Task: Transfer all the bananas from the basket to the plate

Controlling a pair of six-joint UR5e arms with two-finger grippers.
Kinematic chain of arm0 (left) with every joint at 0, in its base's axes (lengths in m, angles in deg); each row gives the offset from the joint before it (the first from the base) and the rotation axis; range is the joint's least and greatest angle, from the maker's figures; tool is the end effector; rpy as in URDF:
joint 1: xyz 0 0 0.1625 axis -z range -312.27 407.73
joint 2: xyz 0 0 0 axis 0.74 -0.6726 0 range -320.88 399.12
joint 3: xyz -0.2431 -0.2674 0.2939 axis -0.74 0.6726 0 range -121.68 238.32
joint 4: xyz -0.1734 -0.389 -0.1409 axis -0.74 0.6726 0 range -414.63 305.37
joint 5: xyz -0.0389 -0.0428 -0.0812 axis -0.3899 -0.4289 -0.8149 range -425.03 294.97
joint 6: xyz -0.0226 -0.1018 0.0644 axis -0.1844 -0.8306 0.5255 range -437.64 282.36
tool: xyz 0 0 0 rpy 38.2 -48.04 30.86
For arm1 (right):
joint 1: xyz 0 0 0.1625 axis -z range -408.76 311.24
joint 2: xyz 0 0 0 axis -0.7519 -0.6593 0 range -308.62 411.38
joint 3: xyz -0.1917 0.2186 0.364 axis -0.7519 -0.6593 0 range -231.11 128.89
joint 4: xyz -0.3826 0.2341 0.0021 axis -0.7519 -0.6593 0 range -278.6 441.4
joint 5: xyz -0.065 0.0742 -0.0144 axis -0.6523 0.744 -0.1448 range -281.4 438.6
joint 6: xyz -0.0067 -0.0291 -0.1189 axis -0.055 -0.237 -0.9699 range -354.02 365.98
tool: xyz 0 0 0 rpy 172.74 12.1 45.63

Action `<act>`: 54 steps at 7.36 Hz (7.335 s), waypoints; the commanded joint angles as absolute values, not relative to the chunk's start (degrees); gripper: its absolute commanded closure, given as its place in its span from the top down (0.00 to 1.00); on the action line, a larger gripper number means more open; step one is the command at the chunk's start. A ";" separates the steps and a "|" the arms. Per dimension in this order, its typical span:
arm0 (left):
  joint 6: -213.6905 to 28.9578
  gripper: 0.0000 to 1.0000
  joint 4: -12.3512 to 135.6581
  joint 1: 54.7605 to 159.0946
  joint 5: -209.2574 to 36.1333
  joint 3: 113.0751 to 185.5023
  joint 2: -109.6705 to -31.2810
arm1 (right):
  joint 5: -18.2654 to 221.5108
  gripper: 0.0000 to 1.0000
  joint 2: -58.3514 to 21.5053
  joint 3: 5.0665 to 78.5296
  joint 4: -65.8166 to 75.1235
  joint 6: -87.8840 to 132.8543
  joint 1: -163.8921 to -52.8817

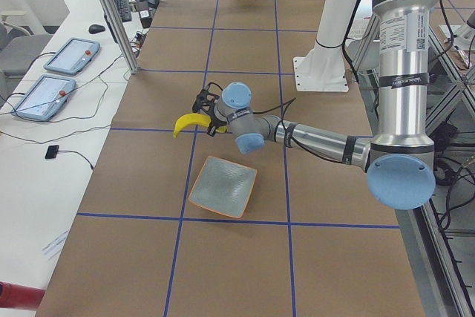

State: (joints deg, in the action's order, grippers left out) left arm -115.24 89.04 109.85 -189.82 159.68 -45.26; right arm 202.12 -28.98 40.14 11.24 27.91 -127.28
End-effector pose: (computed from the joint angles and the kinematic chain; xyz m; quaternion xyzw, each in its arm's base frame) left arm 0.1862 -0.4874 0.5487 0.2572 0.4741 0.0774 0.8385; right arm -0.0623 -0.6368 0.5780 0.1631 -0.3392 0.0079 0.9264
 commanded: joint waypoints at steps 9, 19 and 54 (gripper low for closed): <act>-95.48 0.39 86.88 114.00 -189.13 151.92 -34.18 | 202.26 1.00 -29.39 39.51 11.35 26.37 -127.94; -87.65 1.00 80.41 115.22 -192.89 151.75 -46.01 | 202.70 1.00 -32.53 41.69 11.53 26.29 -127.94; -115.20 1.00 80.20 114.80 -194.67 150.78 -62.27 | 214.04 0.00 -19.46 35.79 7.84 34.67 -127.00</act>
State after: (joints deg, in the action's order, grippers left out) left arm -108.05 80.06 115.16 -194.68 150.41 -58.30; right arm 214.14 -21.21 33.97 7.77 26.94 -129.90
